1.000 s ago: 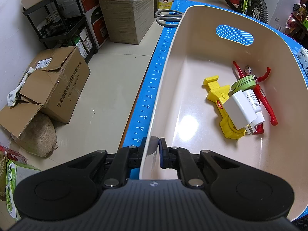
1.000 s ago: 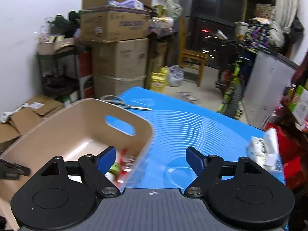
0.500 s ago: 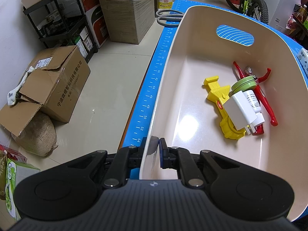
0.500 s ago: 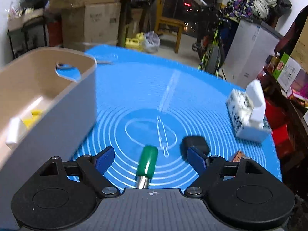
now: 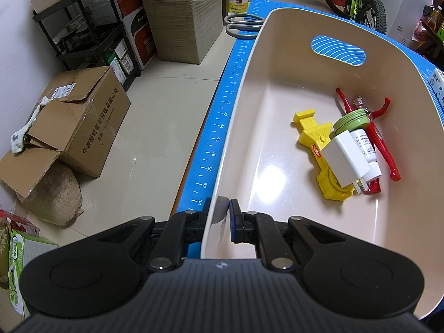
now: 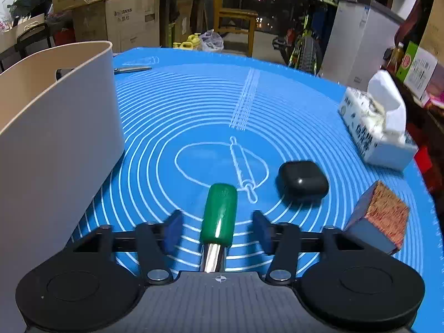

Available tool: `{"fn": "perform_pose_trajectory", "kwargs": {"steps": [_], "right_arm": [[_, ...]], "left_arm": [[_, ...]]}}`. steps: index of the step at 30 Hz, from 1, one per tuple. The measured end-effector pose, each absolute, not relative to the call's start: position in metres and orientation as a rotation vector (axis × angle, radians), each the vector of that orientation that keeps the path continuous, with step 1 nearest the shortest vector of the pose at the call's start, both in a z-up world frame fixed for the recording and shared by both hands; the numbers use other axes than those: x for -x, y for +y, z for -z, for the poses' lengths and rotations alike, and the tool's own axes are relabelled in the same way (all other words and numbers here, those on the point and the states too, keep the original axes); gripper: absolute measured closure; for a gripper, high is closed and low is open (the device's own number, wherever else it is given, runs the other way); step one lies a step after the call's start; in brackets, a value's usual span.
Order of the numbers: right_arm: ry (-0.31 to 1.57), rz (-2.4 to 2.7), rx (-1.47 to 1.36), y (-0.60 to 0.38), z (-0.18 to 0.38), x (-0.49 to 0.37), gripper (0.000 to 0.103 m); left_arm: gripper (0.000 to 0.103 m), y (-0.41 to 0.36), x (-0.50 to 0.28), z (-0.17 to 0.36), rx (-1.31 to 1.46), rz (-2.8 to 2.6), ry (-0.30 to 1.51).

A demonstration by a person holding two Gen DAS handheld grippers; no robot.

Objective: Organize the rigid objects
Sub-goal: 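Move the right gripper to the green-capped tube and grasp it, then carry the green-capped tube into the basket and release it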

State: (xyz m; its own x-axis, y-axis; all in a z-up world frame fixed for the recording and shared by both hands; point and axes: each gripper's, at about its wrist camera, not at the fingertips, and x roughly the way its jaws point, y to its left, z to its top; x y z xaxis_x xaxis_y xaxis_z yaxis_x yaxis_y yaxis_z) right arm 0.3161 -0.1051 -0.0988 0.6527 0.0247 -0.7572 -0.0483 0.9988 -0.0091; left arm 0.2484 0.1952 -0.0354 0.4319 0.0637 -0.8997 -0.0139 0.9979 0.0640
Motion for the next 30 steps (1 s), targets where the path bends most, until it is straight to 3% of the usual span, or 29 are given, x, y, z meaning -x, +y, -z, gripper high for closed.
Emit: {"fn": "perform_pose_trajectory", "kwargs": {"steps": [2,4,15,30], "right_arm": [[0.857,-0.063,0.014,-0.106,0.099,-0.315,0.054],[0.854,-0.079,0.021,-0.105,0.099,-0.314,0.069],[0.815,-0.061,0.033,-0.101,0.08,-0.3,0.069],[0.617,-0.214,-0.017,-0.067,-0.011,-0.275,0.069]], "left_arm": [[0.089,0.195,-0.248,0.035,-0.048,-0.048,1.124],[0.089,0.195,-0.248,0.035,-0.05,-0.048,1.123],[0.089,0.195,-0.249,0.035,-0.049,-0.048,1.123],[0.09,0.195,-0.249,0.035,-0.05,-0.048,1.123]]}}
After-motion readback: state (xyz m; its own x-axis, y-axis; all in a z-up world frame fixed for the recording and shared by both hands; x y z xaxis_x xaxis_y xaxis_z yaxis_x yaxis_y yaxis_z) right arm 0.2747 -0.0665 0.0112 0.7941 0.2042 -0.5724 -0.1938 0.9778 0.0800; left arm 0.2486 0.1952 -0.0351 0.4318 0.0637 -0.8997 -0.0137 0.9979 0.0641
